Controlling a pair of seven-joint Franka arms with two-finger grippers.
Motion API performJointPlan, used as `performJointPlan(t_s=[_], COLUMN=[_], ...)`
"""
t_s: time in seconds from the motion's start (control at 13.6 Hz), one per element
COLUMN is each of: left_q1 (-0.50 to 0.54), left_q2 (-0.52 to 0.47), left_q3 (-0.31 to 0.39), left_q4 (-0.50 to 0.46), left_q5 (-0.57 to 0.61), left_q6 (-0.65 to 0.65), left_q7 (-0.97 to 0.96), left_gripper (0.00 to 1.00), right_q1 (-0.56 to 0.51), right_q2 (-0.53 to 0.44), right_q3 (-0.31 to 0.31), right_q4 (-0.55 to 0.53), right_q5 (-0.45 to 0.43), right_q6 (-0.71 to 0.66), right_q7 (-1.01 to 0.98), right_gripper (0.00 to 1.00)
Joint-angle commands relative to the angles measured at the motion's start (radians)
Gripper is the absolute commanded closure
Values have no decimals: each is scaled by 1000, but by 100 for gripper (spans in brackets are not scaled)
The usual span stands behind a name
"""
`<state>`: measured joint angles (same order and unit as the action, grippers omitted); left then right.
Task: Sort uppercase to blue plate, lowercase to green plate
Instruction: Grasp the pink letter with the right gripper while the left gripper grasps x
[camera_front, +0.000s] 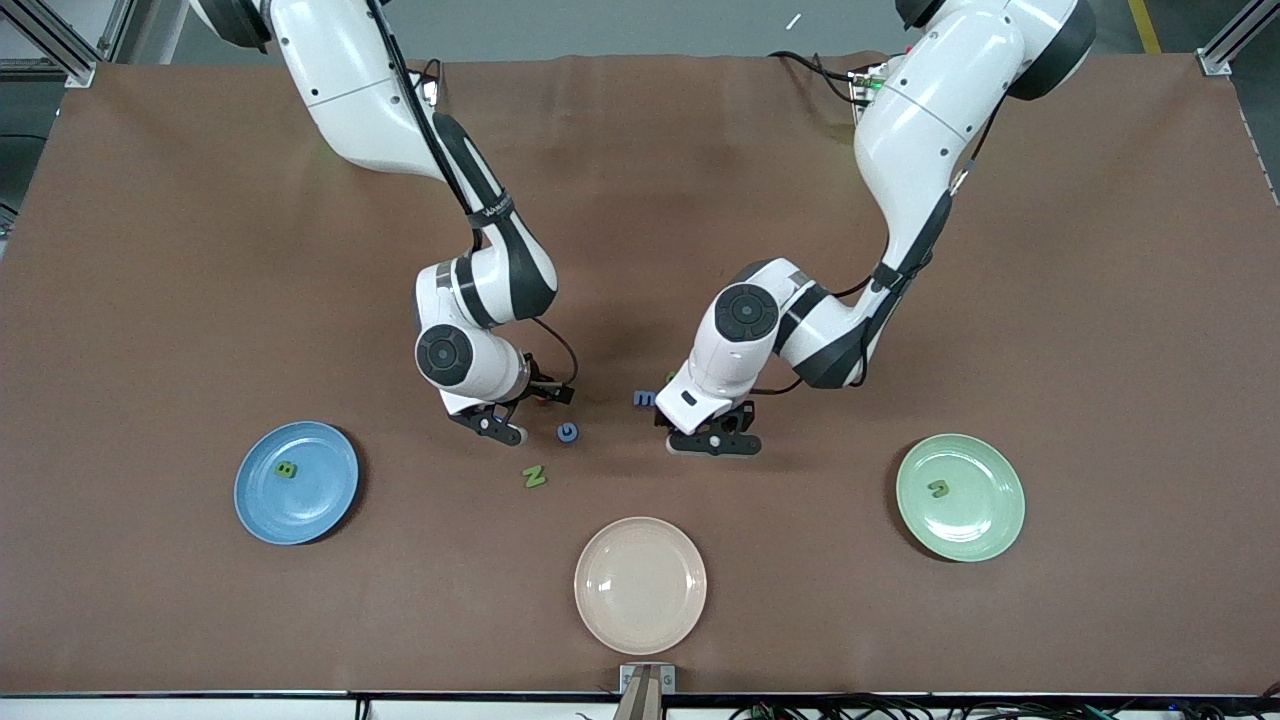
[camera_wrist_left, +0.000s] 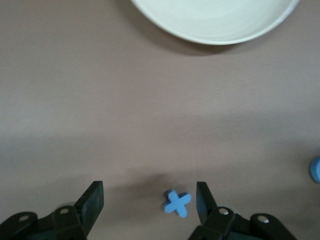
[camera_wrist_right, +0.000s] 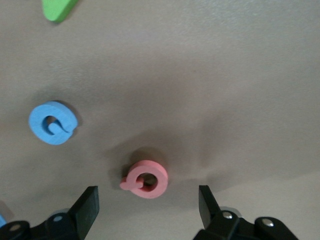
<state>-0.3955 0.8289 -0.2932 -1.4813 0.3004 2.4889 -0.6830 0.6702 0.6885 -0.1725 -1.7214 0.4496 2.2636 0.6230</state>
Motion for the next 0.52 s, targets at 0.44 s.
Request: performJointPlan(t_s=[0.44], left_q1=[-48], left_q2=[53], left_q3=[12], left_q4=[18], left_q5=[131], left_q6=[65], left_q7=[88], left_gripper=[35], right_q1=[29], right_q2=[-9], right_q3=[-8], right_q4=[-33], right_q5=[17], right_q6=[53], right_q7=[9], right_gripper=[33])
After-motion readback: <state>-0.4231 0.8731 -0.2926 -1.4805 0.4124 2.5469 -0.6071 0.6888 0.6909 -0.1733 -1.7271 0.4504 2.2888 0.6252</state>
